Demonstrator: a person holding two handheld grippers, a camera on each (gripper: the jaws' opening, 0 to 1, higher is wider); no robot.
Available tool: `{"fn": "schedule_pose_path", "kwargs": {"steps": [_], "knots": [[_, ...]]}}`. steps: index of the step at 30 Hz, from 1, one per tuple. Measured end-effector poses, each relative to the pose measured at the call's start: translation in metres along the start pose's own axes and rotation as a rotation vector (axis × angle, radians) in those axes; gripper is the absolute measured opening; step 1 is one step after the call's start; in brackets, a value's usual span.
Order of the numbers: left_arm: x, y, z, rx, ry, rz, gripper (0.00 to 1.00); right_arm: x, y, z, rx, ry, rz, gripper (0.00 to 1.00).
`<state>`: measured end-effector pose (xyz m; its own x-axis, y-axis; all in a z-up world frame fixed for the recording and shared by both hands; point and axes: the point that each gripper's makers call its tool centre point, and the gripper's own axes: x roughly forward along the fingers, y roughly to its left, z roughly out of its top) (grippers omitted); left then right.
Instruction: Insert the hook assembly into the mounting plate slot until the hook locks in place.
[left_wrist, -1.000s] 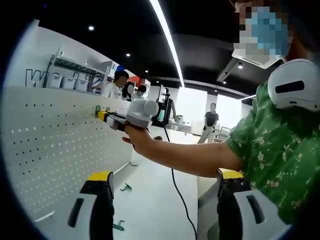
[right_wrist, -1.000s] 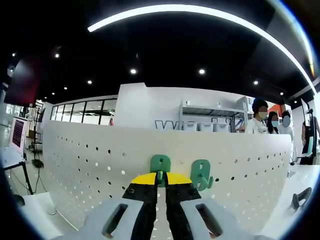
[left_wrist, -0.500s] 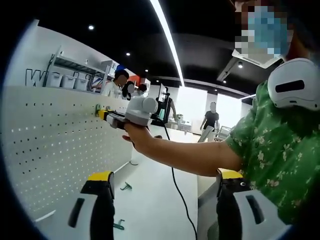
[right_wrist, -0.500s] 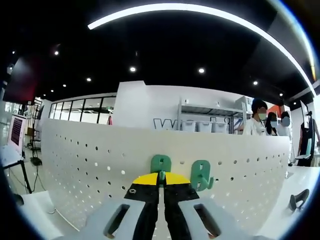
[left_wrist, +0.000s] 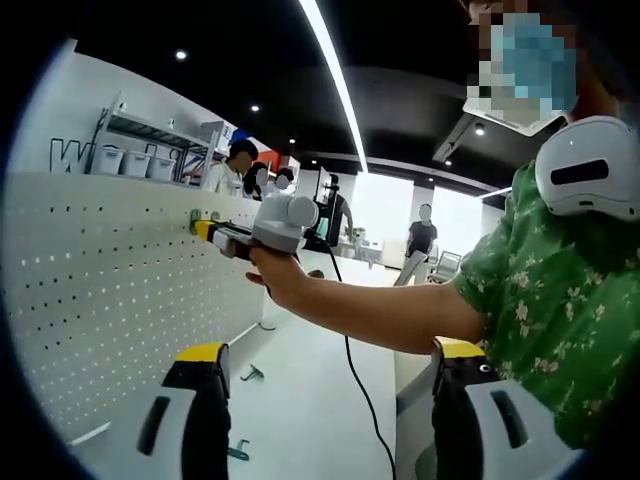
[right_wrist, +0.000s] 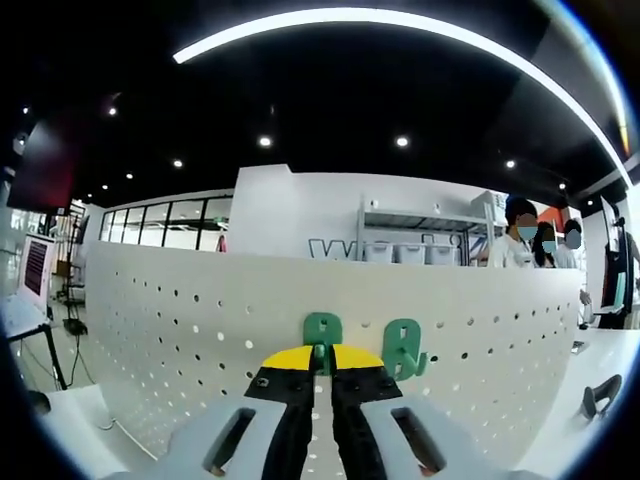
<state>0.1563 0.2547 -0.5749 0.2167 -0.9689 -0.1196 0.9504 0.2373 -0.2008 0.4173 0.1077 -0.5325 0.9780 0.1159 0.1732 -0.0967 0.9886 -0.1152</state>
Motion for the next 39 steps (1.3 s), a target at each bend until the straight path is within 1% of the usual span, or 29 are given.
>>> {"fn": "schedule_pose_path", "kwargs": {"steps": [4, 8, 11, 15, 17, 19, 20, 23, 25, 29, 34, 39], "knots": [[-0.0003, -0.0002, 0.0002, 0.001, 0.0, 0.0, 0.85, -0.0009, -0.0003, 0.0005, 0.02, -0.002, 0.001, 0.04], [-0.0011, 0.0007, 0.0008, 0.003, -0.003, 0.004, 0.85, -0.0008, -0.0003, 0.0007, 0.019, -0.003, 0.002, 0.04], [-0.001, 0.0008, 0.0007, 0.003, -0.002, 0.004, 0.85, -0.0007, 0.0012, 0.0018, -0.001, -0.007, 0.0, 0.03], [-0.001, 0.0009, 0.0001, 0.003, 0.002, 0.004, 0.84, -0.0005, -0.0007, 0.0014, 0.025, -0.005, -0.003, 0.02], [-0.0011, 0.0011, 0.0001, 0.003, 0.002, 0.005, 0.84, -0.0007, -0.0009, 0.0014, 0.061, -0.005, 0.001, 0.02], [-0.0012, 0.0012, 0.0004, 0.003, 0.002, 0.005, 0.84, -0.0006, -0.0017, 0.0007, 0.062, -0.003, 0.002, 0.02], [-0.0012, 0.0011, 0.0006, 0.004, 0.001, 0.004, 0.84, -0.0008, -0.0021, 0.0006, 0.076, -0.004, 0.006, 0.02], [-0.0007, 0.0003, 0.0012, 0.005, -0.001, 0.003, 0.85, -0.0009, -0.0006, 0.0004, 0.049, -0.008, 0.007, 0.03], [-0.0007, 0.0005, 0.0009, 0.006, 0.0, 0.005, 0.85, -0.0009, -0.0015, 0.0003, 0.048, -0.008, 0.006, 0.04], [-0.001, 0.0008, 0.0007, 0.006, 0.0, 0.007, 0.85, -0.0018, -0.0036, -0.0018, 0.045, -0.004, 0.001, 0.08], [-0.0004, -0.0001, 0.0016, 0.007, -0.002, 0.006, 0.85, -0.003, -0.0031, -0.0018, 0.031, -0.002, -0.002, 0.09], [-0.0003, -0.0012, 0.0022, 0.009, -0.003, 0.004, 0.85, -0.0038, -0.0025, -0.0022, 0.023, 0.001, 0.001, 0.13]]}}
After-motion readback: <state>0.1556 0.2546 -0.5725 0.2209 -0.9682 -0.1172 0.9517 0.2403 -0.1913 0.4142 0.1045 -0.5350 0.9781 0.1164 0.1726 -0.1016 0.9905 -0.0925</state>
